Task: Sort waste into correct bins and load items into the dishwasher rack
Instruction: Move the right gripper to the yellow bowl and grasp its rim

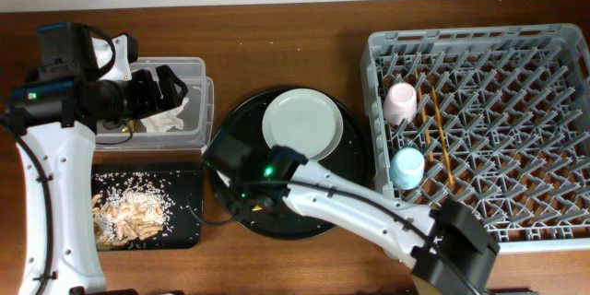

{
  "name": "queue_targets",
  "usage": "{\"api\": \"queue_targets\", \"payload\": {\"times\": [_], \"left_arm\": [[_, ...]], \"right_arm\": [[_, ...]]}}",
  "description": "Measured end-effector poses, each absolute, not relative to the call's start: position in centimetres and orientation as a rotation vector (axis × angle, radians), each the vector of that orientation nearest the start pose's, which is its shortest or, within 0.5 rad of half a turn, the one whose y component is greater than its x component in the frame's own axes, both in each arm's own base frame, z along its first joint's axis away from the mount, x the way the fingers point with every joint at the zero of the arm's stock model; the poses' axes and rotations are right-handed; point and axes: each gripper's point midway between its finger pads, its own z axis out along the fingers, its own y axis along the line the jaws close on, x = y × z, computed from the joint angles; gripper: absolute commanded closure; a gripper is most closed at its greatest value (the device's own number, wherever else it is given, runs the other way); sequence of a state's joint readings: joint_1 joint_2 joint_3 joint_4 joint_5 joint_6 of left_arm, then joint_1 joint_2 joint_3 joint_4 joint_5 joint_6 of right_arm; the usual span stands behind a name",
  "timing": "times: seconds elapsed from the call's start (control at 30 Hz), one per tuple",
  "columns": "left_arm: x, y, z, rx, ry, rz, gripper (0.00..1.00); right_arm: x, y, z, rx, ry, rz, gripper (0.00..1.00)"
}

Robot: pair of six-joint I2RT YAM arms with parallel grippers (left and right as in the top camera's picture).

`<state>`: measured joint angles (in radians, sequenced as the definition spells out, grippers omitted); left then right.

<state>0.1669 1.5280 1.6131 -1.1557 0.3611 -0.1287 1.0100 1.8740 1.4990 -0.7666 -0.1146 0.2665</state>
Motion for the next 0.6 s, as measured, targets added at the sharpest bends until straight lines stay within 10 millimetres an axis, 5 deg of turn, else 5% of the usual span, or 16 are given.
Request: {"api": "queue_targets", "payload": {"times": [0.27,0.47,0.6], "left_arm": [[36.5,0.0,25.2,-0.263,2.589,-0.462,0.0],[36.5,0.0,25.2,-0.263,2.589,-0.462,0.0],[36.5,0.0,25.2,-0.263,2.589,-0.462,0.0]], "right_arm": [[22.8,37.7,4.7,-1.021,2.567,0.409,0.76],[22.9,38.0,4.8,-1.019,2.557,0.42,0.71],[24.1,39.9,6.0,-0.985,2.466,0.496,0.71]]}}
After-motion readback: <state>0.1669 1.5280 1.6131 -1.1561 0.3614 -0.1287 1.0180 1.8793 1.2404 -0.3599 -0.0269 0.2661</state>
